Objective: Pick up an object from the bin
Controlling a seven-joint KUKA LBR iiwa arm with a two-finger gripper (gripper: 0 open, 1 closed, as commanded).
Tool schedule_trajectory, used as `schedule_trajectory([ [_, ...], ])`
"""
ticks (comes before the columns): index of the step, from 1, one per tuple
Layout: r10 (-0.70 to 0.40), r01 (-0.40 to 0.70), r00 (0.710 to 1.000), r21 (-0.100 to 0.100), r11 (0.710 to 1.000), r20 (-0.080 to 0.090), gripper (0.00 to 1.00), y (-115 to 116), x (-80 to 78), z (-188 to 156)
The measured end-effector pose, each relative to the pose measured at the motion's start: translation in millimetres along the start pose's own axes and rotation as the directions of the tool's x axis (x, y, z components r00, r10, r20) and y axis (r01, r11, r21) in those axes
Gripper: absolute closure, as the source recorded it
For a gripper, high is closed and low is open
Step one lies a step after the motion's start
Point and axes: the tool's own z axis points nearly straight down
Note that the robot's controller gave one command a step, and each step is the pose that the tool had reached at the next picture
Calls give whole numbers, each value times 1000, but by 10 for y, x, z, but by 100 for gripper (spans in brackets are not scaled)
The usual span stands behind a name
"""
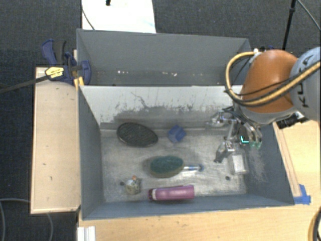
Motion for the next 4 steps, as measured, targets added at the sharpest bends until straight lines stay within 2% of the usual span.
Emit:
schedule_trajectory([
  [1, -180, 180, 984, -1, 984, 1, 0, 464, 491, 562],
  [2, -271, 271, 963, 2, 963, 8, 0, 828, 332, 891],
  [3, -270, 269, 963, 3, 963, 13, 100, 817, 319, 864],
  [4, -422, 422, 906, 5, 906, 13, 100, 972, 509, -582],
])
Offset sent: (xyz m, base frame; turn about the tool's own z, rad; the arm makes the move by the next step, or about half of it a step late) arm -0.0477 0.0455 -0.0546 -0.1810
